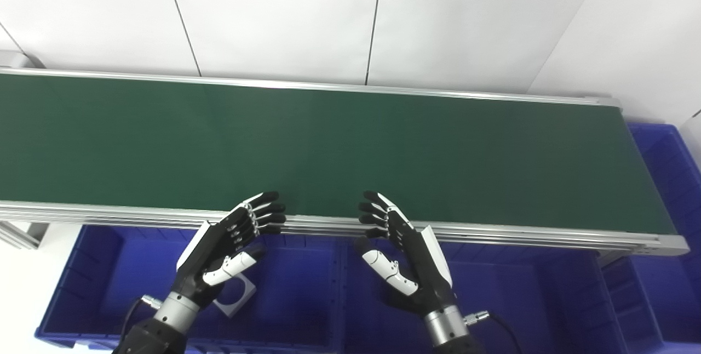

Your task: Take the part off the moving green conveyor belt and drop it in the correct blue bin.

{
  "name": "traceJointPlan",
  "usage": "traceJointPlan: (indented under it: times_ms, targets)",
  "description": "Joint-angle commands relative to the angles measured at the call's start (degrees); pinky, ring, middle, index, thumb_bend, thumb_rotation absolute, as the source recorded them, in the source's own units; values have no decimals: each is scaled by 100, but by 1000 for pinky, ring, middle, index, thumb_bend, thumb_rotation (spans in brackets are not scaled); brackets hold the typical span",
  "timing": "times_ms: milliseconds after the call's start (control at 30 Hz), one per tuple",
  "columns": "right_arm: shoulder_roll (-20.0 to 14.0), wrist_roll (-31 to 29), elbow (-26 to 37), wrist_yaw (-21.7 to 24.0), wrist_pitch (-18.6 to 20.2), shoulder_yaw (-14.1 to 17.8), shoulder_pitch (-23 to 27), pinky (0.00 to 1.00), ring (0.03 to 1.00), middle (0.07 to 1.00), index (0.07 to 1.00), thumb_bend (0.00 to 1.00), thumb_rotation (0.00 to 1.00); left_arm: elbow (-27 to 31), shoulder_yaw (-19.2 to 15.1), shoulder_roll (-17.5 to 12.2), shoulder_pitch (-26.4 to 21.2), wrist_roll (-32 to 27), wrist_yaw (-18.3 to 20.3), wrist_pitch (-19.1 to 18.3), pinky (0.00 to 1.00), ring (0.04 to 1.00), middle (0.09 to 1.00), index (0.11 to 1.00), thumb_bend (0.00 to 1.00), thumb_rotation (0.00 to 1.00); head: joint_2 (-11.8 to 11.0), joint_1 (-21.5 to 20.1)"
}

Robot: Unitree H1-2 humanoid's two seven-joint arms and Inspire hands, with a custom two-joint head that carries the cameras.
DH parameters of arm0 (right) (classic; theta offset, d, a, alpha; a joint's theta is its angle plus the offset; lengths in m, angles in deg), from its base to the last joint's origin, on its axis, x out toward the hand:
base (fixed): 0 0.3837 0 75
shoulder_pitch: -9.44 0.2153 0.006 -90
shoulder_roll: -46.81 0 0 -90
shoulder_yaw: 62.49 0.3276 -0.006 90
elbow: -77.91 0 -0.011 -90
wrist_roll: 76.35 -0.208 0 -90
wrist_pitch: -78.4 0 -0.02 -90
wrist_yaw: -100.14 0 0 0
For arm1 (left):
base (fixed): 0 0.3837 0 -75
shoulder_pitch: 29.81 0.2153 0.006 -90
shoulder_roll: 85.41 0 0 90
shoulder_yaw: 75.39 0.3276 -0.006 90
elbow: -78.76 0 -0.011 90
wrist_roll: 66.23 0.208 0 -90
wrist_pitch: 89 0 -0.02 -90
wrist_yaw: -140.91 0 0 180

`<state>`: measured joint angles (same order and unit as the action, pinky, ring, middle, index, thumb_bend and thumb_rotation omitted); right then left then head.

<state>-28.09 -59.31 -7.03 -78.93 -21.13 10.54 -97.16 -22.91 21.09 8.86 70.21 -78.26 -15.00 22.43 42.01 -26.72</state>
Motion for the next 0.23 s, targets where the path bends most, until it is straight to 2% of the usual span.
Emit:
traceJointPlan:
  times_ms: [0,100,200]
  targets:
    - [38,-51,124,-57,-309,-13,30,702,792,833,891,615,713,88,-35,-31,-140,-80,76,321,724,764,797,842,671,545,14,48]
    - [11,-116,190,-21,-273,0,-12,707,795,836,892,620,713,180,-37,12,-97,-15,21,304,719,760,794,841,663,545,17,173]
    - [-52,-157,262,3,-269,25,-54,706,796,837,892,605,707,278,-18,100,-53,32,-47,299,717,761,795,843,650,532,-11,504]
